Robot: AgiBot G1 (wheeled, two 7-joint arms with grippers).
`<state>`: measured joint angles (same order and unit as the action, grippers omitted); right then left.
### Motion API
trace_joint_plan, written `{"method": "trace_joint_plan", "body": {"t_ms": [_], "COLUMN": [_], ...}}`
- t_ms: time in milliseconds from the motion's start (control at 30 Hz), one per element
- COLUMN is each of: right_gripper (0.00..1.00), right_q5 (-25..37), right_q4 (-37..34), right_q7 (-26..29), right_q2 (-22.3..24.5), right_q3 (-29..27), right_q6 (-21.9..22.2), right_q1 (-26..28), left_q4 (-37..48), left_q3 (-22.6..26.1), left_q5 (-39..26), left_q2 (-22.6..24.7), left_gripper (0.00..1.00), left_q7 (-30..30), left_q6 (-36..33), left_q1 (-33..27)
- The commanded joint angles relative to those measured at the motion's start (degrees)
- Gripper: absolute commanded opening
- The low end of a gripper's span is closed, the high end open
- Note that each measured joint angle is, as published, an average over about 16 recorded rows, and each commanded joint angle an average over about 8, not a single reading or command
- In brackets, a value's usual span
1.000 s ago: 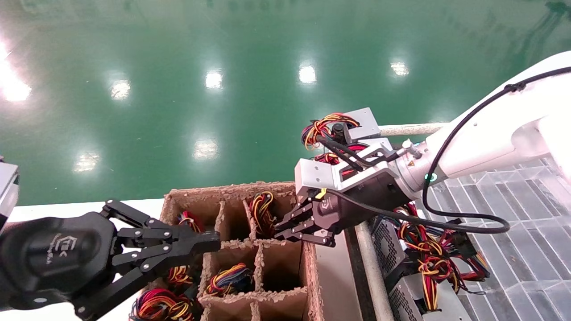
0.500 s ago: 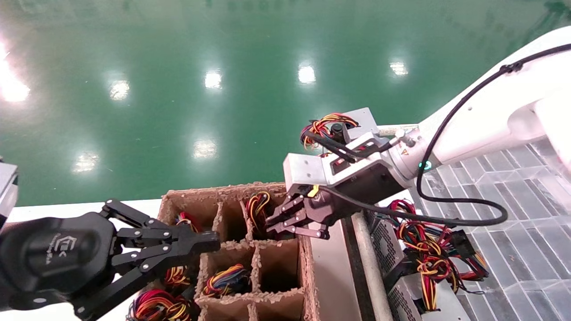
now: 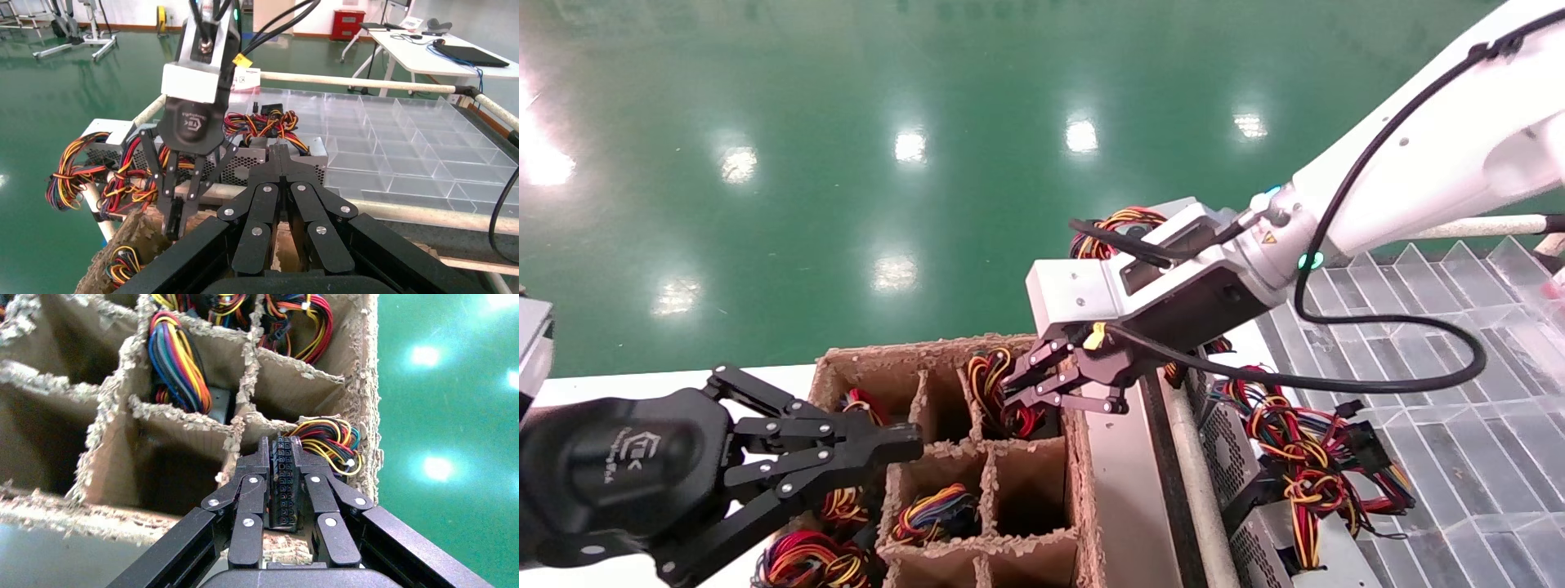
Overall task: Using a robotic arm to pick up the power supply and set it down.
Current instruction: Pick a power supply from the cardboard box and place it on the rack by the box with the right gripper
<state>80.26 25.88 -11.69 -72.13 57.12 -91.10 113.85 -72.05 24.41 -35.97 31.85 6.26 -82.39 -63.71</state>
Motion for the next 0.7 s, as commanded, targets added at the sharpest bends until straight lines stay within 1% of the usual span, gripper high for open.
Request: {"method": "trace_joint_plan", "body": {"t_ms": [33,200,333,500,700], "right_gripper": [0.0,0.0,0.0,0.0,0.0], "right_q5": [-0.7,-0.1,0.6,1.1,3.2], "right_q4": [1.4,8.3,15.5,26.1,39.2], "right_q7": [0.2,-1.5,-0.9,2.9,10.1], "right_q2": [0.4,2.1,3.9,6.7,10.4], "right_q3": [1.1,3.5,4.3,4.1,3.1], "right_q6": [0.0,0.8,1.8,3.2,6.2], "right_q1": [0.7,3.9,5.9,7.4,9.4], "left_q4": [0.0,0.0,0.0,0.0,0.0], "left_q3": [0.0,0.0,0.0,0.0,0.0], "left_q5": [0.0,0.0,0.0,0.0,0.0], "left_q2": [0.0,0.0,0.0,0.0,0.0], "left_gripper": [0.0,0.0,0.0,0.0,0.0], "left_q7": [0.0,0.0,0.0,0.0,0.0], "left_q6": [0.0,0.0,0.0,0.0,0.0], "left_q1": [0.0,0.0,0.0,0.0,0.0]}}
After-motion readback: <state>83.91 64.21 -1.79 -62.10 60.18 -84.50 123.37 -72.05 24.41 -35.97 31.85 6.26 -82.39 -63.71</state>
